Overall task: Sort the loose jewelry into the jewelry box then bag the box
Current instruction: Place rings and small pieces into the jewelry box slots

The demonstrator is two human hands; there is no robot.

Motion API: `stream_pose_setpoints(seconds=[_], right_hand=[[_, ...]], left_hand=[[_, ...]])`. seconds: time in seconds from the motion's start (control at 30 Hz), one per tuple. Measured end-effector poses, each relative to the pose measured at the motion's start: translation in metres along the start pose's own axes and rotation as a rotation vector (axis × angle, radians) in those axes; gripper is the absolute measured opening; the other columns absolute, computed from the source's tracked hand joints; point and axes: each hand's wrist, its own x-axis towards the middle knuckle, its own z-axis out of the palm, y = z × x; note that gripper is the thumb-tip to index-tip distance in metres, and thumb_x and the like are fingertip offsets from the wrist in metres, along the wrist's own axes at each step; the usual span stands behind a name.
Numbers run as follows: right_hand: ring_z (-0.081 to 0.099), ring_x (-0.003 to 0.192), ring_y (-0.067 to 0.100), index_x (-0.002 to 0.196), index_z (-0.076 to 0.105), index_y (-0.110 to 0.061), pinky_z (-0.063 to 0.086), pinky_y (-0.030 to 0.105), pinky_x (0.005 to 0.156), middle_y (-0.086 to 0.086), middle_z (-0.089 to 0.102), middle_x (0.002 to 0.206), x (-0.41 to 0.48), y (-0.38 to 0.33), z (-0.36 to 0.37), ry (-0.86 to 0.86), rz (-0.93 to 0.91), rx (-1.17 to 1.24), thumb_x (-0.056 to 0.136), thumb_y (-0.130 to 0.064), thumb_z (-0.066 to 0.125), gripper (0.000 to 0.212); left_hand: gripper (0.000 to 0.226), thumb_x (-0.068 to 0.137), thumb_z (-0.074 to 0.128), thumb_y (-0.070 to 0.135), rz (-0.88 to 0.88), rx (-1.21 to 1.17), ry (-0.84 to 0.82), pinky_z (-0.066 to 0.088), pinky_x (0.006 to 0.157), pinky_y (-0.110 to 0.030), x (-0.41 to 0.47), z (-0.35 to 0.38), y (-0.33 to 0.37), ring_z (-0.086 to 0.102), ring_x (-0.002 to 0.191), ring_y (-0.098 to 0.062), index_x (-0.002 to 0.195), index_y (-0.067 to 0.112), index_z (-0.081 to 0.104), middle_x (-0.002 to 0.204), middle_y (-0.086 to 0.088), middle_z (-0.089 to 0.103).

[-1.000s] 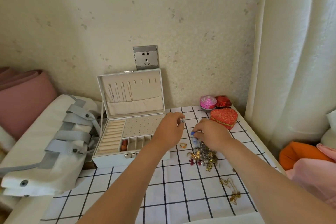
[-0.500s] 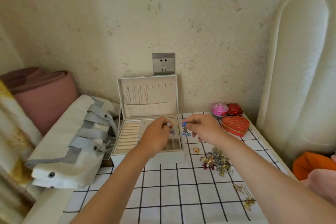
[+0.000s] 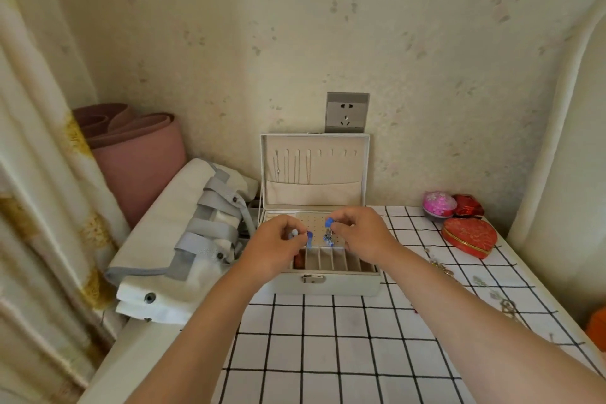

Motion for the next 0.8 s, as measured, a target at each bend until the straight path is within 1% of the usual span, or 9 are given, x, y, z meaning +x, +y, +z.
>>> stream_pose_setpoints(seconds=[0.1, 0.17, 0.3, 0.37, 0.4, 0.47, 0.5, 0.67, 0.8], right_hand=[[0.066, 0.091, 0.006, 0.109, 0.073, -0.024, 0.054, 0.026, 0.080, -0.010, 0.072, 0.100, 0.003, 0.005, 0.006, 0.061, 0.027, -0.115, 0.095, -0.021, 0.065, 0.017], [0.063, 0.105, 0.009, 0.121, 0.069, -0.026, 0.050, 0.028, 0.092, -0.009, 0.069, 0.115, 0.002, 0.005, 0.005, 0.076, 0.038, -0.232, 0.095, -0.023, 0.064, 0.027], [0.057, 0.120, 0.011, 0.126, 0.068, -0.024, 0.041, 0.021, 0.096, -0.010, 0.064, 0.128, -0.004, -0.004, 0.005, 0.080, -0.032, -0.254, 0.099, -0.019, 0.057, 0.029], [0.065, 0.105, 0.010, 0.115, 0.073, -0.027, 0.050, 0.024, 0.091, -0.012, 0.070, 0.116, -0.010, -0.012, 0.006, 0.024, -0.032, -0.092, 0.098, -0.019, 0.057, 0.025], [0.068, 0.088, 0.011, 0.109, 0.075, -0.028, 0.054, 0.024, 0.080, -0.014, 0.074, 0.104, -0.013, -0.017, 0.007, -0.022, -0.011, 0.016, 0.098, -0.020, 0.056, 0.024], [0.062, 0.062, 0.014, 0.101, 0.078, -0.027, 0.046, 0.017, 0.053, -0.012, 0.073, 0.080, -0.022, -0.030, 0.005, -0.094, 0.054, 0.182, 0.098, -0.023, 0.054, 0.024], [0.059, 0.059, 0.014, 0.099, 0.078, -0.025, 0.039, 0.017, 0.047, -0.011, 0.071, 0.073, -0.025, -0.035, 0.003, -0.113, 0.081, 0.241, 0.098, -0.025, 0.054, 0.024], [0.059, 0.066, 0.012, 0.100, 0.079, -0.019, 0.040, 0.025, 0.050, 0.002, 0.077, 0.091, -0.034, -0.043, 0.002, -0.138, 0.097, 0.354, 0.090, -0.018, 0.069, 0.014], [0.061, 0.071, 0.012, 0.095, 0.079, -0.020, 0.046, 0.026, 0.054, 0.007, 0.076, 0.095, -0.036, -0.038, 0.002, -0.101, 0.121, 0.335, 0.087, -0.018, 0.075, 0.010]], left_hand=[[0.018, 0.090, 0.066, 0.017, 0.008, -0.021, -0.027, 0.057, 0.086, -0.032, 0.001, -0.002, -0.001, 0.065, 0.087, -0.015, 0.099, 0.033, 0.069, 0.099, 0.002, 0.069], [0.018, 0.091, 0.066, 0.013, 0.022, -0.053, -0.041, 0.055, 0.085, -0.025, 0.002, -0.003, -0.001, 0.065, 0.085, -0.007, 0.095, 0.030, 0.072, 0.099, 0.008, 0.070], [0.015, 0.090, 0.066, 0.010, 0.032, -0.112, -0.027, 0.050, 0.071, -0.013, 0.002, -0.006, 0.000, 0.064, 0.077, 0.000, 0.091, 0.022, 0.075, 0.094, 0.012, 0.072], [0.014, 0.089, 0.067, 0.010, 0.040, -0.145, -0.009, 0.048, 0.068, -0.010, 0.001, -0.006, 0.001, 0.063, 0.073, 0.004, 0.094, 0.021, 0.075, 0.092, 0.010, 0.072], [0.013, 0.088, 0.069, 0.012, 0.042, -0.161, 0.003, 0.048, 0.067, -0.010, 0.001, -0.006, 0.002, 0.063, 0.071, 0.004, 0.096, 0.021, 0.074, 0.091, 0.008, 0.072], [0.013, 0.087, 0.071, 0.015, 0.037, -0.181, 0.033, 0.048, 0.063, -0.010, 0.000, -0.004, 0.004, 0.063, 0.068, 0.003, 0.098, 0.023, 0.072, 0.088, 0.005, 0.072], [0.012, 0.087, 0.072, 0.016, 0.033, -0.186, 0.053, 0.047, 0.061, -0.009, -0.001, -0.003, 0.005, 0.063, 0.067, 0.004, 0.097, 0.022, 0.071, 0.087, 0.005, 0.071], [0.008, 0.086, 0.074, 0.014, 0.001, -0.287, 0.098, 0.046, 0.055, -0.011, -0.005, -0.005, 0.005, 0.066, 0.066, -0.003, 0.093, 0.016, 0.072, 0.086, -0.002, 0.073], [0.006, 0.088, 0.071, 0.009, 0.006, -0.332, 0.017, 0.050, 0.055, -0.013, -0.007, -0.002, 0.012, 0.067, 0.062, -0.003, 0.092, 0.012, 0.072, 0.078, -0.002, 0.072]])
